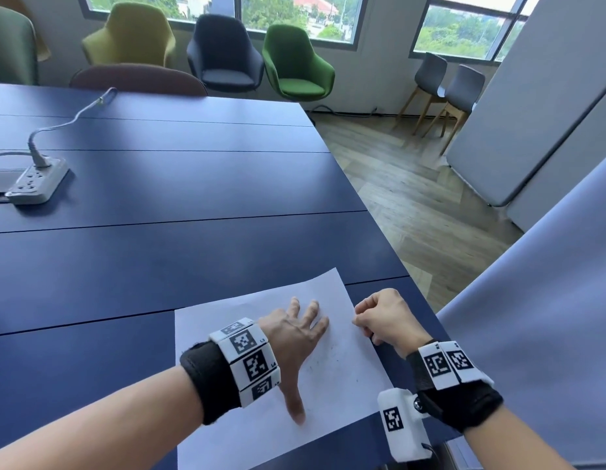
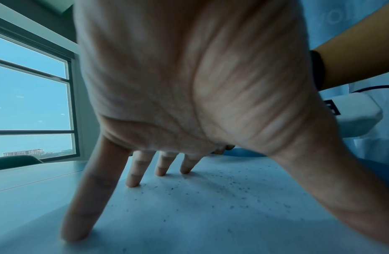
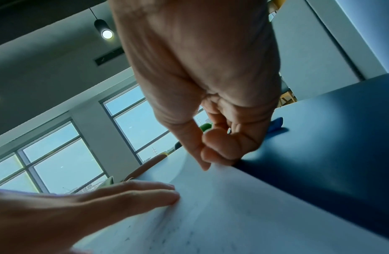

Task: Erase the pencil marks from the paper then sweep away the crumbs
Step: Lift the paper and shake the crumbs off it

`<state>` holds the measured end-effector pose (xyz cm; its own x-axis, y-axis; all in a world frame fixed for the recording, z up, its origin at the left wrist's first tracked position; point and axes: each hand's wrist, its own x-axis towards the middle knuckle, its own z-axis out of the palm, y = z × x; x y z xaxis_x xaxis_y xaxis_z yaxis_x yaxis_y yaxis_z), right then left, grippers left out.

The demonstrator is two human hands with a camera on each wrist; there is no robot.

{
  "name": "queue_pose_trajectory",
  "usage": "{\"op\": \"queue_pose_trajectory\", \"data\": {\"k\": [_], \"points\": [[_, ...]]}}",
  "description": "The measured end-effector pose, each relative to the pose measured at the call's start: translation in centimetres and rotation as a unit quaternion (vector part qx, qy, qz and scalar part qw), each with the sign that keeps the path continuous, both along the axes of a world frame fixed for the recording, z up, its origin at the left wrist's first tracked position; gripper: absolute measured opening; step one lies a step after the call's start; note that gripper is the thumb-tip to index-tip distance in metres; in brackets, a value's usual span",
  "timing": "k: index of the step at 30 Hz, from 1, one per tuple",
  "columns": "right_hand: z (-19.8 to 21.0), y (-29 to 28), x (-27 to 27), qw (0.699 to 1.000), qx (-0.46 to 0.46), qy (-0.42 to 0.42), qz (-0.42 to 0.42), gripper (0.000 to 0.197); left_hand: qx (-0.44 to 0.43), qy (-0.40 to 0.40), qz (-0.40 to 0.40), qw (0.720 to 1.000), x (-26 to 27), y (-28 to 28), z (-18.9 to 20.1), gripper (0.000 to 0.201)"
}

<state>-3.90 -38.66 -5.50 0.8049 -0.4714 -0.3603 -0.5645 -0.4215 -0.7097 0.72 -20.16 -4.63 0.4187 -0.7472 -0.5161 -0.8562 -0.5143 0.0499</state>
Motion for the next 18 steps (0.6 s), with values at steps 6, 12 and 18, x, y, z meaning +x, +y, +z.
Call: {"op": "queue_pose_trajectory", "data": {"k": [6, 12, 18], "points": [[0.7, 0.4, -1.1, 0.994, 0.037, -0.102, 0.019, 0.005, -0.119, 0.035, 0.173, 0.977, 0.6, 5.6, 3.0, 0.141], [2.2, 0.1, -2.1, 0.976, 0.107, -0.184, 0.039, 0.01, -0.297, 0.018, 0.497, 0.815, 1.8, 17.3, 3.8, 0.106], [3.3, 1.0, -1.1, 0.97, 0.118, -0.202, 0.07, 0.009, -0.445, 0.09, 0.532, 0.714, 0.9, 18.6, 2.3, 0.024]]}}
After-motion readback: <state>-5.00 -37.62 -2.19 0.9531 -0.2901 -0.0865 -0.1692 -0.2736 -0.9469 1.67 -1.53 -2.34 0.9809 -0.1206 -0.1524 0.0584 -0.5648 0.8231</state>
